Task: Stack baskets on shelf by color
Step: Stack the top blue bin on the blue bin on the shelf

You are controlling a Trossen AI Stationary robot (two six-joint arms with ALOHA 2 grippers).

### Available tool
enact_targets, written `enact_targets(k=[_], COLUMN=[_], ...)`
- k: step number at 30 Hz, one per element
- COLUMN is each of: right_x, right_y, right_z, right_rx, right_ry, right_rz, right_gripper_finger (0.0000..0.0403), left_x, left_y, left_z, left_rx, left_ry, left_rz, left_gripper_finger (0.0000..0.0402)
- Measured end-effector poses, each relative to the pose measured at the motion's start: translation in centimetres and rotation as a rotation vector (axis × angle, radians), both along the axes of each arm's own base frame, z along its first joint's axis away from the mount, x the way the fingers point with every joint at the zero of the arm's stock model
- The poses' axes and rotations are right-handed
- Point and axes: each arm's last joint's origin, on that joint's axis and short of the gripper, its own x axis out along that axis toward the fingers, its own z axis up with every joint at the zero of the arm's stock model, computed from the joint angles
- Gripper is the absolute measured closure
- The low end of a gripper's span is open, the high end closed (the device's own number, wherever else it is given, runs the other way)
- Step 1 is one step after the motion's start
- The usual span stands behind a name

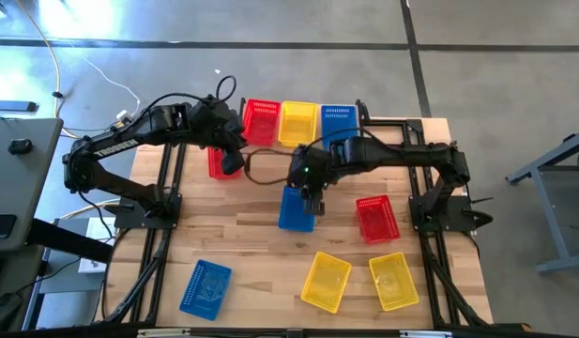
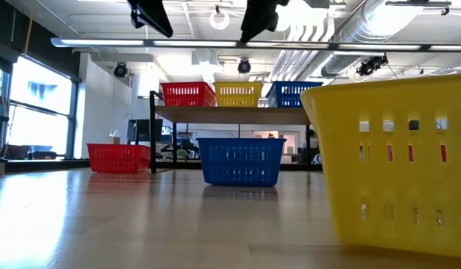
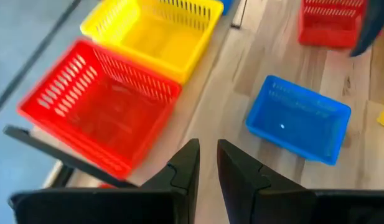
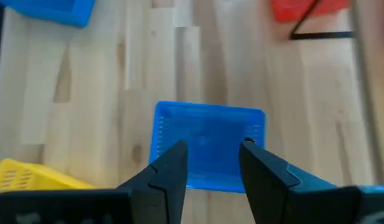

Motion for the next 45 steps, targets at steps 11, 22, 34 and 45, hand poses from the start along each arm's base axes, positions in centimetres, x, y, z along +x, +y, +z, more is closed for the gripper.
enact_targets(k=[11,22,34,45], right_x=[1.5,3.3,4.7,5.7], right_y=[3.3,7.5,9.3,9.0], right_z=[-3.0,-7.9,-12.6,-16.2], right_rx=[0.042,0.042,-0.061,-0.123], right_ry=[0.108,0.241,0.339,0.410], right_rz=[0.057,0.129,0.094,0.024], right_gripper_finger=[0.0272,0.0272,0.0272,0.0273], left_x=[0.5,0.3,0.1,0.2], left_y=[-4.0,-6.4,-7.7,-8.4], left_z=[-0.6,-1.0,-1.2,-1.2], left_rx=[-0.037,-0.029,-0.056,-0.042], left_ry=[0.082,0.150,0.167,0.164], left_rz=[0.000,0.012,-0.004,-0.014], left_gripper_finger=[0.0353,0.0353,0.0353,0.0353])
